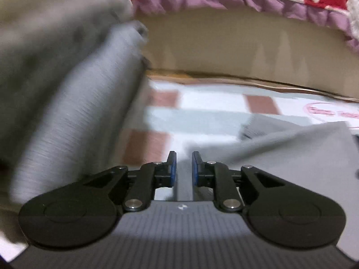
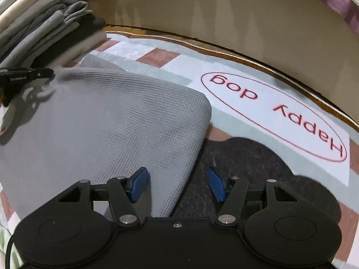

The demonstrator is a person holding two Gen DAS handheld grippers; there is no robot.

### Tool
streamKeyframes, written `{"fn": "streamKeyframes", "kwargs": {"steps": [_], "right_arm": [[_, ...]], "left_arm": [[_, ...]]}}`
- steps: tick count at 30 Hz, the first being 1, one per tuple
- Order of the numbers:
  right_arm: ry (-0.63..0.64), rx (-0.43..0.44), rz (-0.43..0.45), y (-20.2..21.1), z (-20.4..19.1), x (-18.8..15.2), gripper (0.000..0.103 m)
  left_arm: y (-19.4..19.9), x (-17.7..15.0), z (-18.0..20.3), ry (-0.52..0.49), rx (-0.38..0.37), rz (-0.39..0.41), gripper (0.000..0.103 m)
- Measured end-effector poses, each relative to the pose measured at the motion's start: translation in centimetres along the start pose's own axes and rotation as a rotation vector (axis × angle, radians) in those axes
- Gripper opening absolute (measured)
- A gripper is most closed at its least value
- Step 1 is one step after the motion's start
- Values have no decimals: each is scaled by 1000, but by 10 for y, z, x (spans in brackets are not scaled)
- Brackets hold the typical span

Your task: Fold clothes

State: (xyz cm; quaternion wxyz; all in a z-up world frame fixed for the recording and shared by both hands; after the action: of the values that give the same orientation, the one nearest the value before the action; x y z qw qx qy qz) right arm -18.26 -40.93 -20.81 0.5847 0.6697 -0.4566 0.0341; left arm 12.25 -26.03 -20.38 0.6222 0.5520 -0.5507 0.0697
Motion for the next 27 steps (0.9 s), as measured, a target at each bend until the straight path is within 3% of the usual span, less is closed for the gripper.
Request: {"fn": "streamKeyframes", "kwargs": {"steps": [1, 2, 3, 7, 10, 11, 15, 20, 22, 24, 25, 26, 27], "right_arm": [[-14, 6, 4, 1, 2, 0, 64], [-27, 12, 8, 2, 3, 0, 65], [-40, 19, 12, 2, 5, 0, 65], [-71, 34, 64, 9, 11, 11, 64], [-26, 28, 91, 10, 11, 28, 64], [7, 21, 90, 9, 10, 36, 65], [215, 32, 39, 1, -8, 71, 65], [452, 131, -119, -23, -34, 100, 64], [523, 150, -182, -33, -36, 105, 62], [549, 157, -227, -43, -32, 108, 62], [534, 158, -245, -48, -27, 109, 62], [501, 168, -255, -53, -22, 109, 62], [463, 184, -261, -56, -17, 109, 62]], "left_arm": [[0, -2, 1, -16, 5, -6, 29], [-1, -4, 2, -32, 10, -12, 48], [-1, -6, 3, -47, 14, -18, 55], [-3, -14, 7, -110, 33, -41, 60], [-4, -20, 10, -158, 48, -59, 60], [-5, -22, 11, -173, 53, -65, 65], [-2, -24, -11, -16, -39, -85, 65], [-32, -21, -24, 187, -198, -159, 68], [-32, -22, -19, 175, -220, -156, 68], [-29, -22, -11, 137, -247, -143, 62], [-27, -20, -6, 107, -265, -125, 35], [-23, -17, -2, 86, -272, -105, 22], [-18, -15, 2, 68, -275, -85, 19]]}}
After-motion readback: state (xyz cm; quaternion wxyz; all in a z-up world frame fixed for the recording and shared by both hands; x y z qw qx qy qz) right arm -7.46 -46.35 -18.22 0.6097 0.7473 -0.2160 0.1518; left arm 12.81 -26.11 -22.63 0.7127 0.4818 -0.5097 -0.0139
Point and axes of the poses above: each gripper's, at about its wrist camera, not at the fingertips, and y roughly against the way its jaws point, z to its right, x to its top, the point moved 6 cm from there along -y, roughly the way its jaws point, and after that the axes turned 15 degrees about x, right-handed, at the moved point
